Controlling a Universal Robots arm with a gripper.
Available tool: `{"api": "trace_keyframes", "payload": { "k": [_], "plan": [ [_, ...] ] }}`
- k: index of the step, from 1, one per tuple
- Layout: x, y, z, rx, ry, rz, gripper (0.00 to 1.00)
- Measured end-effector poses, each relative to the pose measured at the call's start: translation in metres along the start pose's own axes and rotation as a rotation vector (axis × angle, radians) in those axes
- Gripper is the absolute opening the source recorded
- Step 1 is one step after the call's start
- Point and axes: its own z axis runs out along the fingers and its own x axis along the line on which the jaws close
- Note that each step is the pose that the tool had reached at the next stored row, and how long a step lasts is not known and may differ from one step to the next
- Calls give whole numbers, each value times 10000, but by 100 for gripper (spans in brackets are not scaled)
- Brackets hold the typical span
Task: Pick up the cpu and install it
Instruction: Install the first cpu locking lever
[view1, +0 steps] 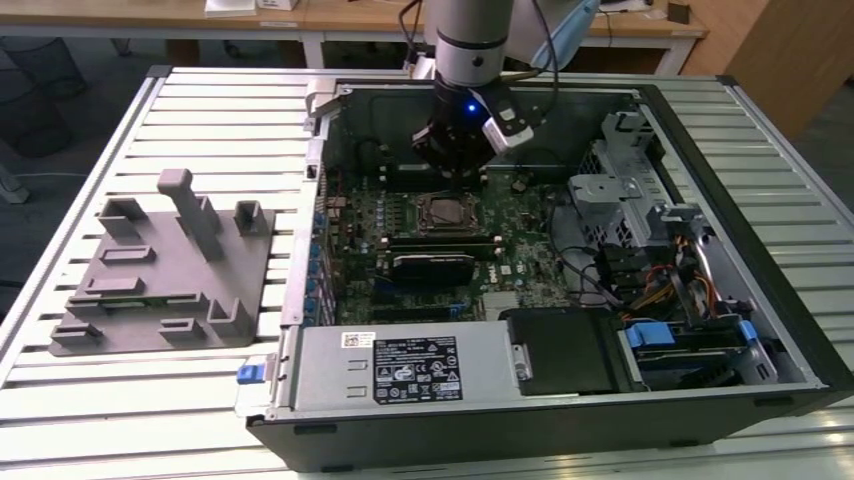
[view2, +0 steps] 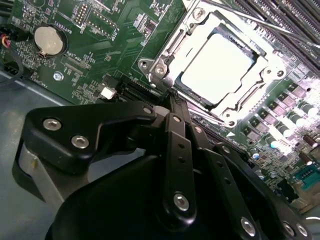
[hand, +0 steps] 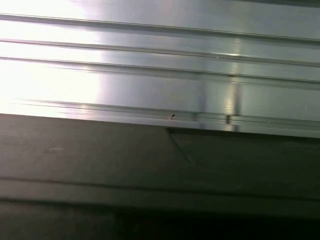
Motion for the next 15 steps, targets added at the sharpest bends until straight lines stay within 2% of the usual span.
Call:
{"api": "trace_keyframes", "payload": {
  "k": [5, 15],
  "plan": [
    [4, -90, 17, -2, -2, 0, 11],
    [2, -92, 20, -2, -2, 1, 11]
  ]
}}
